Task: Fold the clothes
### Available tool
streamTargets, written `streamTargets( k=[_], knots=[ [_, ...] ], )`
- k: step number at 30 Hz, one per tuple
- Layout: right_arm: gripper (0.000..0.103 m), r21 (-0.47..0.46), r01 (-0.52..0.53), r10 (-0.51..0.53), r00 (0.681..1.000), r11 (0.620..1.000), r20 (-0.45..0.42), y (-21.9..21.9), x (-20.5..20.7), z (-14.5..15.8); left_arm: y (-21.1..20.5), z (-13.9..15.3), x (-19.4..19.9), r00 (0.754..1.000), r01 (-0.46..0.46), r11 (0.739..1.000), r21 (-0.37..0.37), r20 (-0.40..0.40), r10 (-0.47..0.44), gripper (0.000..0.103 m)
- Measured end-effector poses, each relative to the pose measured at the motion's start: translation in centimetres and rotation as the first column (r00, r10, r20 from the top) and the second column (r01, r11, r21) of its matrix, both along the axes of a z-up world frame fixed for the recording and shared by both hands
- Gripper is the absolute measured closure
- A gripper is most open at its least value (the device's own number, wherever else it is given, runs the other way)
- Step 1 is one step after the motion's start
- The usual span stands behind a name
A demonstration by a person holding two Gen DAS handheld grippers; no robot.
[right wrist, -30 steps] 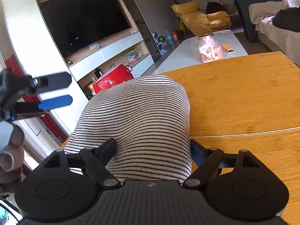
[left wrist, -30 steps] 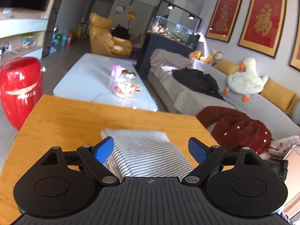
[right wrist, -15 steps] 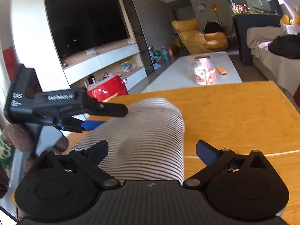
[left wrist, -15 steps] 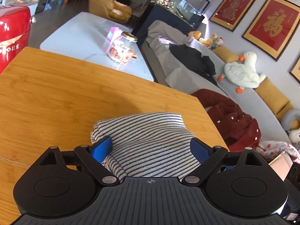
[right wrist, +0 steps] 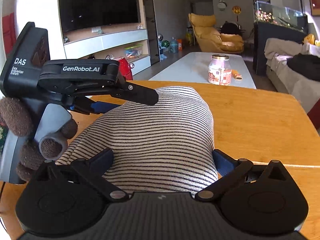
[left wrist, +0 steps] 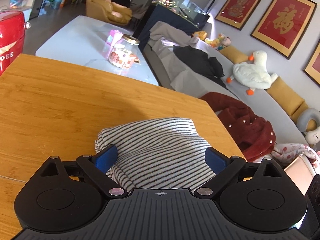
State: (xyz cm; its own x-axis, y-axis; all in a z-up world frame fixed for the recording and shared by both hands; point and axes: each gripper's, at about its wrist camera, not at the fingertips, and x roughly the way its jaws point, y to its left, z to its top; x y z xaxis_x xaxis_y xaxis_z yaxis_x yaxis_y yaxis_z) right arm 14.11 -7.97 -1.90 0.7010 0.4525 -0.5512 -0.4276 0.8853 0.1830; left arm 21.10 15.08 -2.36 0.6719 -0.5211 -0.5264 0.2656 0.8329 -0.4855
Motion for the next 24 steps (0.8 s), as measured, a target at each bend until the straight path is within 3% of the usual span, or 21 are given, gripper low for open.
streamTargets(
  k=[4, 6, 9, 15, 20, 24],
  knots=[
    [0.000, 0.233, -0.011, 0.046, 0.988, 0.973, -0.148, -3.2, 1.4, -1.2, 0.4, -0.2, -0.1, 1.000, 0.002, 1.000, -0.015, 0.004, -0.002, 0.005],
    [0.000, 0.272, -0.038, 0.087, 0.982, 0.961, -0.169, -4.3, 1.8, -1.2, 0.7, -0.4, -0.1, 1.000, 0.006, 1.000, -0.028, 0.005, -0.006, 0.005],
    [0.000, 0.258, -0.039, 0.082, 0.984, 0.965, -0.160, -5.4, 1.8, -0.9, 1.0, -0.2, -0.4, 1.000, 0.003, 0.999, -0.036, 0.009, -0.002, 0.005],
    [0.001, 0.146, -0.042, 0.058, 0.992, 0.988, -0.110, -5.7, 2.1, -0.4, 1.2, 2.1, -3.3, 0.998, -0.041, 0.999, 0.007, 0.053, 0.041, 0.005],
    [0.006, 0.092, -0.119, 0.126, 0.990, 0.989, -0.070, -5.0, 0.9, 0.6, 1.4, 2.7, -6.4, 0.992, -0.098, 0.990, 0.106, 0.085, 0.089, 0.005],
    [0.006, 0.095, -0.147, 0.148, 0.989, 0.985, -0.010, -5.8, 1.1, 3.2, 1.7, 1.8, -7.1, 0.995, -0.091, 0.984, 0.150, 0.063, 0.082, 0.007]
  ],
)
